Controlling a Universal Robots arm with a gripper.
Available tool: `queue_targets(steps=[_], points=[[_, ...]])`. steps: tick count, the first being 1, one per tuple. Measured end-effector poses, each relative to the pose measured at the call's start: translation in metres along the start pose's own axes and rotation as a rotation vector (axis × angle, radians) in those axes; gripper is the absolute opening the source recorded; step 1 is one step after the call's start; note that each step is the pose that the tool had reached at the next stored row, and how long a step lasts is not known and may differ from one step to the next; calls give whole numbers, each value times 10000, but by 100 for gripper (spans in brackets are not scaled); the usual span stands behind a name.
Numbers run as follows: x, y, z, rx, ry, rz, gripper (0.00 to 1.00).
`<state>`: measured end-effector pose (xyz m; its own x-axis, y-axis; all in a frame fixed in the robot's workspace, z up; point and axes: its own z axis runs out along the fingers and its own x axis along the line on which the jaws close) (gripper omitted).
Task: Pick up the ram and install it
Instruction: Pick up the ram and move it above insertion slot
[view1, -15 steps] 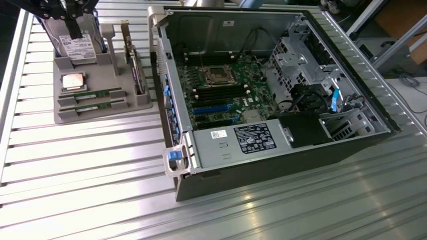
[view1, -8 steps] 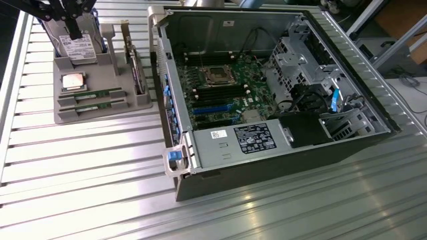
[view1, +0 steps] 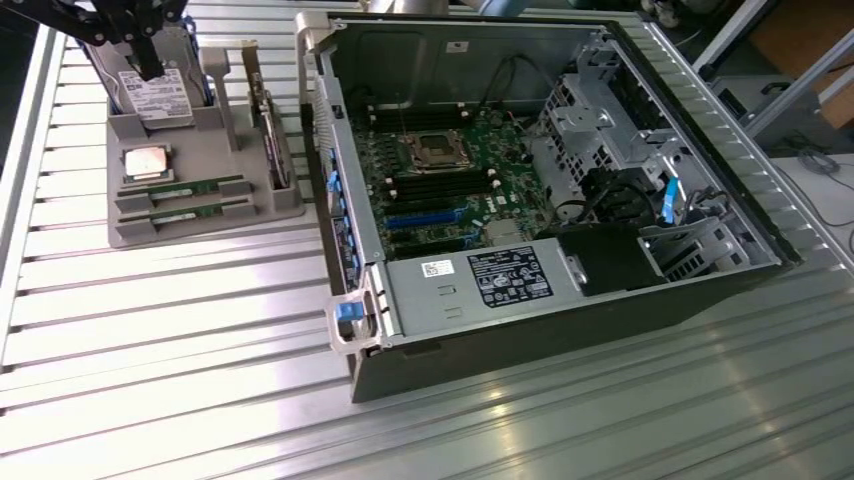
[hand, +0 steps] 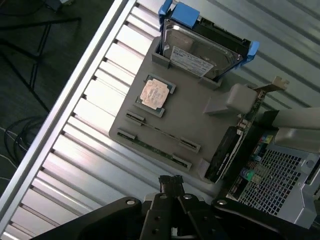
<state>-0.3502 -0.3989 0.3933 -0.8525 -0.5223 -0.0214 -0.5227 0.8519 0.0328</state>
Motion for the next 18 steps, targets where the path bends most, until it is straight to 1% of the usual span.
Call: queue_targets(steps=[10, 13, 14, 15, 17, 18], points=[[0, 0, 1, 5, 66, -1369, 10], [0, 0, 2, 7, 96, -1996, 10], [0, 0, 3, 7, 114, -2390, 10], [0, 0, 3, 6, 123, -2613, 10], [0, 0, 3, 4, 133, -2868, 10], [0, 0, 4, 3, 142, -3091, 10]])
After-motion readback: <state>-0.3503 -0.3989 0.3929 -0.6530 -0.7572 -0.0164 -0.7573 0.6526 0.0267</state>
